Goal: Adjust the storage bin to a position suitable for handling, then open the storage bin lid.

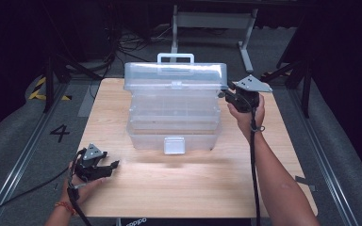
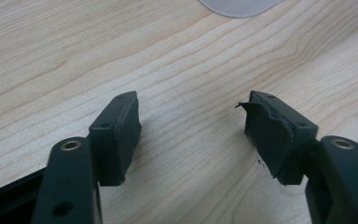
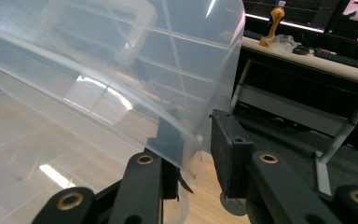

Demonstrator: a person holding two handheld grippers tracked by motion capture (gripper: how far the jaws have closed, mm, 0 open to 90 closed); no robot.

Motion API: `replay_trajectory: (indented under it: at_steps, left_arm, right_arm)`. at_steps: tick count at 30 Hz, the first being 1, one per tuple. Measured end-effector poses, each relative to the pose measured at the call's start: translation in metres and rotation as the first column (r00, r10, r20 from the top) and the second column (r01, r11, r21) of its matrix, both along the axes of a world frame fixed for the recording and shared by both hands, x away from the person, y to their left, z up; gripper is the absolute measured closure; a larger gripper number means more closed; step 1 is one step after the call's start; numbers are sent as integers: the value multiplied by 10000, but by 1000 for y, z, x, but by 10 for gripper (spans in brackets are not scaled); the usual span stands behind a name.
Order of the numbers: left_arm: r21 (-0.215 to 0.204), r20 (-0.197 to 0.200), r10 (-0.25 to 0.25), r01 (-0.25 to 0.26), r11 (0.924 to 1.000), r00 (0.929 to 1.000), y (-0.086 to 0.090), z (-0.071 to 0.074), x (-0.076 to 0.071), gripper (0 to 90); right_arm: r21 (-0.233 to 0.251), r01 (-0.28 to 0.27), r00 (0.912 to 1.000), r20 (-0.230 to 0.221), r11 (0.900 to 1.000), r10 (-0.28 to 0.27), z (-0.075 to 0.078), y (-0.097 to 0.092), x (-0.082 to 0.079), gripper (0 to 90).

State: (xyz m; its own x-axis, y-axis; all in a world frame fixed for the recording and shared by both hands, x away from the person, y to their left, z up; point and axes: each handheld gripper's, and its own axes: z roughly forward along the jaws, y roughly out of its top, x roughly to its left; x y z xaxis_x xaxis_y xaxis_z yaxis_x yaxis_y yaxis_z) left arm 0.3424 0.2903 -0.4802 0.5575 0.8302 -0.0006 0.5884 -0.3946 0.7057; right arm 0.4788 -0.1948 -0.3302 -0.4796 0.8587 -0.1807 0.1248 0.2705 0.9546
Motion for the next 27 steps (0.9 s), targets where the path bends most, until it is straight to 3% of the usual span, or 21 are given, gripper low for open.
replay_trajectory:
  at_steps: [6,18,27]
  left_arm:
    - [-35,-45,-80,80,10000,10000,0,0,1,342]
    - [-10,-17,-77,77,10000,10000,0,0,1,341]
    - [4,-15,-30,30,10000,10000,0,0,0,341]
  right_arm:
    - [-71,153,9998,115,9999,-152,2,2,4,751]
    - [314,373,9993,-101,9988,-370,7,4,11,760]
    - [310,389,9990,-221,9988,-382,11,5,16,762]
